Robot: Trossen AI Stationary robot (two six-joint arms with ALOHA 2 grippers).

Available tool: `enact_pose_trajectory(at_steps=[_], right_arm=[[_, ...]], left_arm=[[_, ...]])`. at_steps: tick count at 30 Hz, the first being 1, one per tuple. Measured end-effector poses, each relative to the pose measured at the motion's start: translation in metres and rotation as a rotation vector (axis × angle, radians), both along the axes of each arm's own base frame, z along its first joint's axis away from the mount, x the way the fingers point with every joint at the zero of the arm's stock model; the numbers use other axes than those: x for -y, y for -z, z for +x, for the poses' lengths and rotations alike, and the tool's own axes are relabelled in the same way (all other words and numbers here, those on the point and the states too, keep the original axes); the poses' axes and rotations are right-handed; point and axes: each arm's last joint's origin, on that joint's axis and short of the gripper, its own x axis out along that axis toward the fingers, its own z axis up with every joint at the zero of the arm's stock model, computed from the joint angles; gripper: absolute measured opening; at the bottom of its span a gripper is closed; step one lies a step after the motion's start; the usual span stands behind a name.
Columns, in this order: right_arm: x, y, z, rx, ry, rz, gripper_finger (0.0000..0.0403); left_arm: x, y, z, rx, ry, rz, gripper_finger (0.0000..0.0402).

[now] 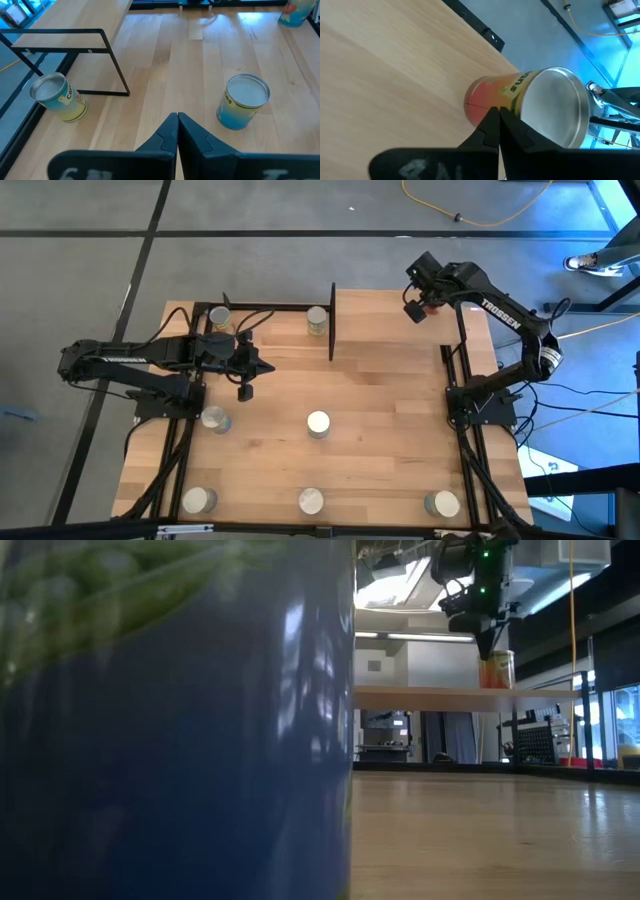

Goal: Pick and place cans onto a shelf
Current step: Put the canned green beans on the shelf

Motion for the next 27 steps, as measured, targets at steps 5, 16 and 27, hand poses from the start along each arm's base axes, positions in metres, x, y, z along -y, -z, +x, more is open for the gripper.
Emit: enact_pose_trajectory(at_steps=[5, 16, 27], right_arm=[[-0.009, 0.0, 0.01, 0.031, -0.072, 0.033, 0.0003], [0.0, 0.0, 0.003, 0.027, -0.031, 0.012, 0.0003], [0.007, -0.001, -0.004, 0.008, 0.008, -0.013, 0.0003]], left_arm=[[0.0, 0.0, 0.0, 0.0, 0.0, 0.0, 0.0], [0.0, 0.0, 0.0, 0.001, -0.002, -0.003, 0.0], [0.0, 0.0, 0.0, 0.001, -0.002, -0.003, 0.0]])
